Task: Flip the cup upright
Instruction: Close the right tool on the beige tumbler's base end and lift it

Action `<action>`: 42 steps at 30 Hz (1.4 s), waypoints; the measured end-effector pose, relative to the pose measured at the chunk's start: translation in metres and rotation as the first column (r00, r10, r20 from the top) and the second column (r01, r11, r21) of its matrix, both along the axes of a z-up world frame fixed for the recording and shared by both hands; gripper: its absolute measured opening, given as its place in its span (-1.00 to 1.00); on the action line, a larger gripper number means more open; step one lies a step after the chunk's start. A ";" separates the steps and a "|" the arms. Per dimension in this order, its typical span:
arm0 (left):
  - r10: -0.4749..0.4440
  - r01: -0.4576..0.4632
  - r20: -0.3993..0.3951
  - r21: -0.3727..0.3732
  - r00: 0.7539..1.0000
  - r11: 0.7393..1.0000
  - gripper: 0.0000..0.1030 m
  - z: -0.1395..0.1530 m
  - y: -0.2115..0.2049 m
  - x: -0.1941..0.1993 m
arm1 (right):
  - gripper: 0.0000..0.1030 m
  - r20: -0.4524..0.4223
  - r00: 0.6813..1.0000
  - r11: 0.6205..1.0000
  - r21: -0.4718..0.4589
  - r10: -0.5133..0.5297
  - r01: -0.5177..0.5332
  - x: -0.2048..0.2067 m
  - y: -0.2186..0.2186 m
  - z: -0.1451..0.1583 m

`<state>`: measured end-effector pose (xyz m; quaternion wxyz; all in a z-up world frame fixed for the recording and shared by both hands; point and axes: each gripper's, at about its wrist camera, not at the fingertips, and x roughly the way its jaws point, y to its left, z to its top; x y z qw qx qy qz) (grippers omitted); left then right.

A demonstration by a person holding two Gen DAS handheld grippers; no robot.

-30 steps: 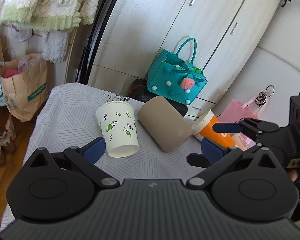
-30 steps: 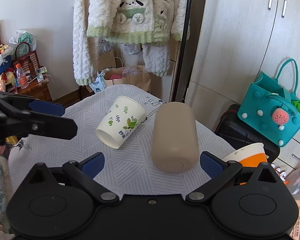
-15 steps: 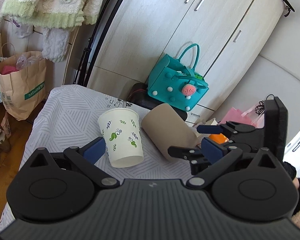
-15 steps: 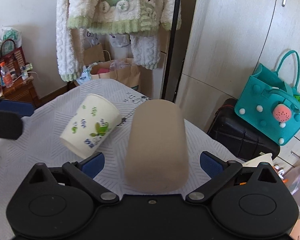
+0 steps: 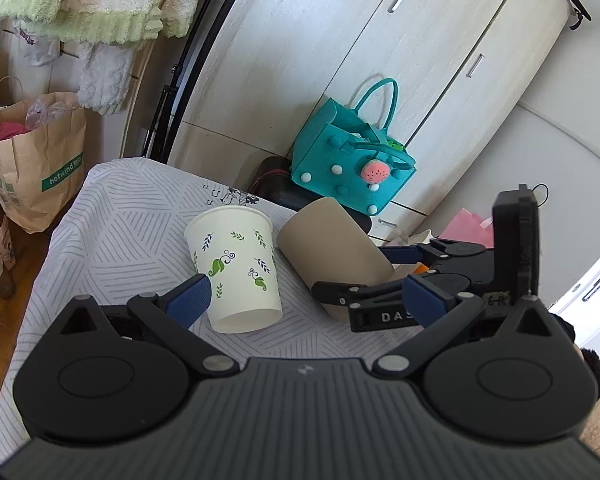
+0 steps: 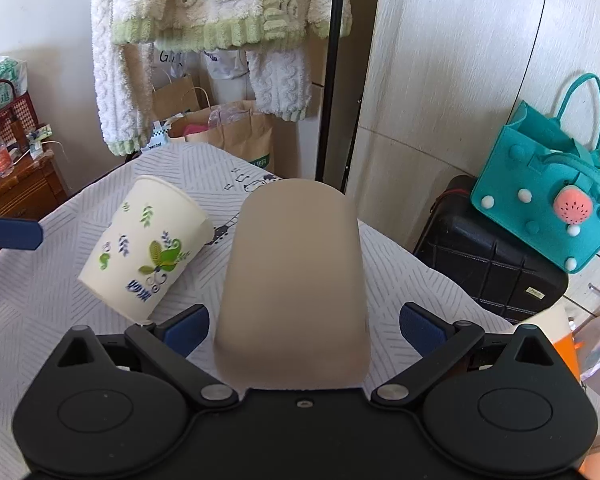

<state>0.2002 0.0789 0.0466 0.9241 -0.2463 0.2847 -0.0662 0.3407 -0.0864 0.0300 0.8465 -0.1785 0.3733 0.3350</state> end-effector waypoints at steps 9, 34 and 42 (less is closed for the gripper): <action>-0.034 0.033 -0.019 -0.013 0.999 0.999 1.00 -0.001 0.005 -0.002 | 0.57 -0.046 0.999 1.000 -0.020 -0.023 0.022 0.004 0.006 -0.007; -0.129 0.128 -0.015 -0.045 0.992 0.991 1.00 0.009 -0.026 -0.056 | 0.57 -0.020 0.995 0.995 -0.042 -0.096 0.095 -0.097 -0.046 0.013; -0.181 0.179 -0.023 -0.067 0.983 0.981 1.00 0.009 -0.041 -0.070 | 0.57 -0.022 0.995 0.994 -0.052 -0.099 0.097 -0.135 -0.062 0.014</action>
